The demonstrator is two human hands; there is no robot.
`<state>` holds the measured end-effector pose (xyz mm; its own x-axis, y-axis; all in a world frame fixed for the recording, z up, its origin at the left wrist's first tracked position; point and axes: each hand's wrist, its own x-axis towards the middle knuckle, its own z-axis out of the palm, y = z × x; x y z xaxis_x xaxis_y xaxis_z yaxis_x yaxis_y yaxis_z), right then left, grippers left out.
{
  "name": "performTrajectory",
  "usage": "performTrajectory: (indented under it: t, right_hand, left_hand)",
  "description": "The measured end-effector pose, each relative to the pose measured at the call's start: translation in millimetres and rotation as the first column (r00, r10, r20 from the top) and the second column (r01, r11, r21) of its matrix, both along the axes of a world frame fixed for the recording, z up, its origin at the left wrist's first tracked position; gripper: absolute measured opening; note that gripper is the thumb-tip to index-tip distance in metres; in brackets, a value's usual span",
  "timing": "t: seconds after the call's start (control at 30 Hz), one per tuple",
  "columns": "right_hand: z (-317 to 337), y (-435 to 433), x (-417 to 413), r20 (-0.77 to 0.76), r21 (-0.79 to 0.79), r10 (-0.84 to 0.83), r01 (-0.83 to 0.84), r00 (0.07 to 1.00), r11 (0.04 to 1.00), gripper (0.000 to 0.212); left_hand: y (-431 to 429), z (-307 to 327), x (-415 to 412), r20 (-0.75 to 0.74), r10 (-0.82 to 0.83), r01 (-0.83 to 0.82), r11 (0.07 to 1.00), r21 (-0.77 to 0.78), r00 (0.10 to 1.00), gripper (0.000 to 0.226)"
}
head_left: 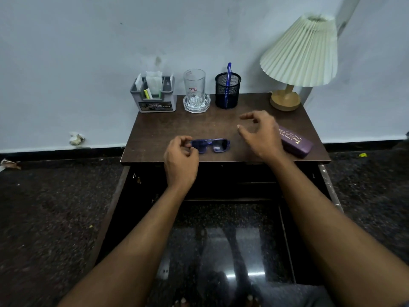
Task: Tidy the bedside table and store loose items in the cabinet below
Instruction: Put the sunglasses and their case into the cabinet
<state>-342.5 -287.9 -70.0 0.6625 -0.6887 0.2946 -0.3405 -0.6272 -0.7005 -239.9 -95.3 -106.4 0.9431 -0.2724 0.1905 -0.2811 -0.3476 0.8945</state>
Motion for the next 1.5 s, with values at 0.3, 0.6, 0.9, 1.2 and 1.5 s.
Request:
performTrajectory:
  t: [0.3,0.6,0.9,1.2,1.5]
  right_hand:
    - [-8,-46,-56,-0.412,-0.169,-0.122,0.056,0.903,0.984,0.066]
    - [-23,-56,-56,-0.375,-0.193,-0.153,0.085,0.914,0.978,0.046]
    - [-7,8,-24,-0.21,-0.075,0.222,-0.242,0.952,0.967,0.046]
    - [-11,70,-28,-0.229,-0.053,0.508,-0.532,0.83,0.845,0.043]
    - [-7,76,-35,-0.295,-0.003,0.543,-0.569,0.786,0.822,0.041]
  left_hand:
    - [-35,-12,-55,-0.191,-0.357,0.322,0.927,-0.191,0.914,0.02]
    - [-44,-17,-65,-0.306,-0.478,0.421,0.876,-0.236,0.824,0.016]
    - [-21,-9,-53,-0.57,-0.421,0.136,0.87,-0.474,0.706,0.036]
    - [45,-4,-30,-0.483,-0.442,0.246,0.875,-0.416,0.756,0.067]
    - [74,-6,-21,-0.413,-0.469,0.397,0.883,-0.251,0.781,0.061]
